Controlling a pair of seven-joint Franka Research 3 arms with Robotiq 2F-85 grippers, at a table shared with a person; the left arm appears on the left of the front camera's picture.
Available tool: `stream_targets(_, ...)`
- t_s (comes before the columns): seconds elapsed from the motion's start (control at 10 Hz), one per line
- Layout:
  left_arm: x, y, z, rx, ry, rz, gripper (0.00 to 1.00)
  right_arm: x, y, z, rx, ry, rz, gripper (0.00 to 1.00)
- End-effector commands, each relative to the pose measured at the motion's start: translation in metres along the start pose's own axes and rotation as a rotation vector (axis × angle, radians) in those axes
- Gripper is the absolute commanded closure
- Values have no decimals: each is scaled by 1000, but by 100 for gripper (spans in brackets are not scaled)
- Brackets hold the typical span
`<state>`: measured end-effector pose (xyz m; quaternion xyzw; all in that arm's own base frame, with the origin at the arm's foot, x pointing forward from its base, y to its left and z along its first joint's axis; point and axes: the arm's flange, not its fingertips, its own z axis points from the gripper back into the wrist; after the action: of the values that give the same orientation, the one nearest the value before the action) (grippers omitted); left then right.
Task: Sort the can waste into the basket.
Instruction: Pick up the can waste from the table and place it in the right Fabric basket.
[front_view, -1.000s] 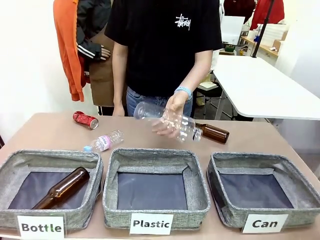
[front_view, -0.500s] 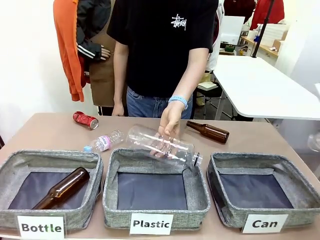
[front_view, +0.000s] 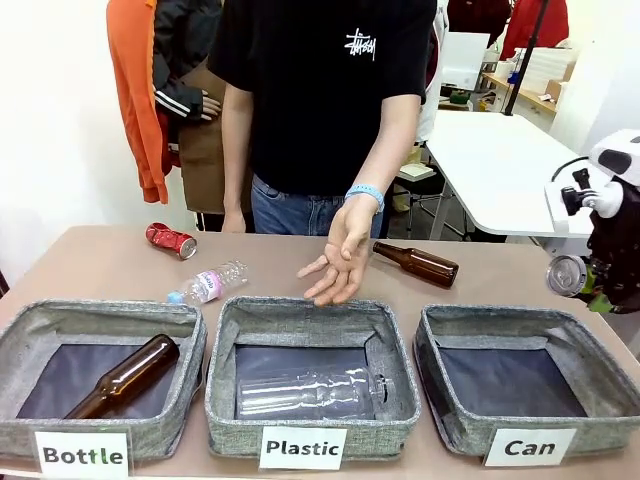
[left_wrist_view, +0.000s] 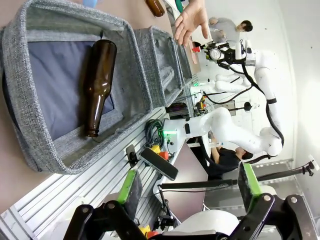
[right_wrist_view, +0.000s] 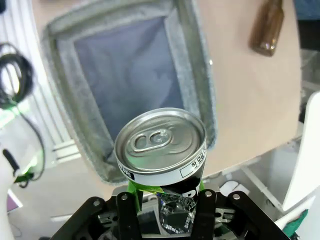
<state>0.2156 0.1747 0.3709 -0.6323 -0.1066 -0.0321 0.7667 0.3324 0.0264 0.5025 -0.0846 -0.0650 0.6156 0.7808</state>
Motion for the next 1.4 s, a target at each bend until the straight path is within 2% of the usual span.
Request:
stream_targets(0.0,-2,-4,1,-11,-2,8,0,10,-4,-2,-23,18,-23,56)
stream_targets(0.1,-2,-4,1,-11,-2,8,0,12,-3,-5,-18,10,-16,43)
stream_targets(0.2,-2,-4,1,-11,-2,8,0,15,-3,-8,-16,12,-10,1)
stream_targets(0.6,-2,-4,1,-11,-2,8,0,10,-2,-5,-12,7,-13,0)
stream_targets(0.9,-2,-4,1,-11,-2,8,0,2,0,-3,41,-70,-68,0)
stream_targets(1.0,-2,-4,1,-11,-2,8,0,-7,3,5,86,-180,-122,0)
stream_targets(1.1,-2,-4,1,-11,-2,8,0,-21,6,15,208,-387,-247,0)
stream_targets(1.2,-2,-4,1,-11,-2,8,0,-40,3,16,385,-746,-413,0)
stream_targets(1.3,-2,-4,1,-11,-2,8,0,-53,-3,8,522,-1049,-684,0)
